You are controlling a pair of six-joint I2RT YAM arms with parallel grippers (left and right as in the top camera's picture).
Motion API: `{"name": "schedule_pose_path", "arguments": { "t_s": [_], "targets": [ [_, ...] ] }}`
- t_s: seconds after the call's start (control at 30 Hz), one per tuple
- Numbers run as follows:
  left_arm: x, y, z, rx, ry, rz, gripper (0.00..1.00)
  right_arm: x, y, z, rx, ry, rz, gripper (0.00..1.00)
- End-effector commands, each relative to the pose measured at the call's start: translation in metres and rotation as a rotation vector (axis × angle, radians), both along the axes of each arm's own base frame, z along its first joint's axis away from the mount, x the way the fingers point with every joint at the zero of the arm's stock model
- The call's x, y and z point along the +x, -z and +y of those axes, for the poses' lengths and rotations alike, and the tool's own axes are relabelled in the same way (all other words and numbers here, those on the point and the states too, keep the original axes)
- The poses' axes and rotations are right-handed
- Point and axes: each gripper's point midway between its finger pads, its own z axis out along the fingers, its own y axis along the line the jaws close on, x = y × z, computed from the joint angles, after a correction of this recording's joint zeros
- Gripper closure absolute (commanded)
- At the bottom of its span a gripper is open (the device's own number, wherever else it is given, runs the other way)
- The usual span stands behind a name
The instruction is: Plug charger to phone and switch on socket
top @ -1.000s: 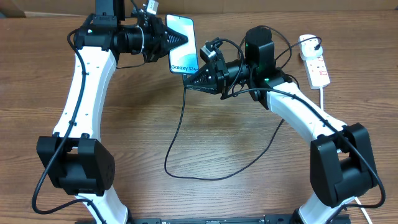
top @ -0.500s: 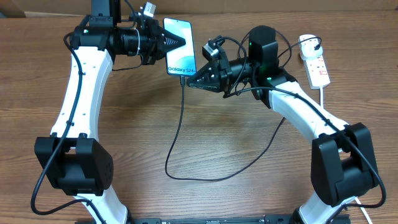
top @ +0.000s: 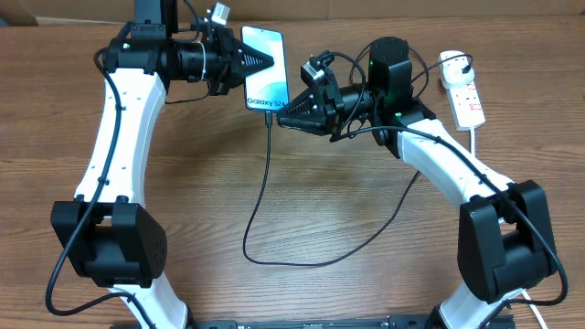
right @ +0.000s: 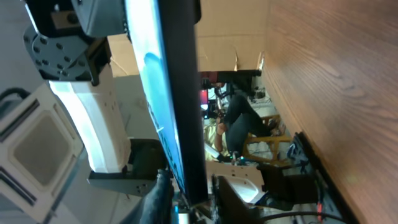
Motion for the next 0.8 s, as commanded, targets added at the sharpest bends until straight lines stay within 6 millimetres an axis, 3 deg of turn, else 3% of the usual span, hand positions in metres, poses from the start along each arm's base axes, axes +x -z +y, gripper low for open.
{"name": "schedule_pose_path", "arguments": {
  "t_s": [0.0, 0.33, 0.47, 0.77],
  "targets": [
    [-0.002, -0.019, -0.005, -0.027, 0.030, -0.060, 0.96, -0.003, -0.007, -0.001, 0.007, -0.007, -0.011, 0.71],
    [0.004, -0.018, -0.003, -0.014, -0.001, -0.055, 0.96, -0.014, -0.007, 0.014, 0.001, -0.037, 0.002, 0.69],
    [0.003, -0.018, -0.004, -0.015, 0.001, -0.054, 0.96, -0.013, -0.006, 0.018, -0.006, -0.024, 0.016, 0.76],
    [0.003, -0.018, -0.005, -0.014, 0.003, -0.055, 0.96, -0.012, -0.006, 0.019, -0.013, -0.014, 0.036, 0.80]
  ]
}}
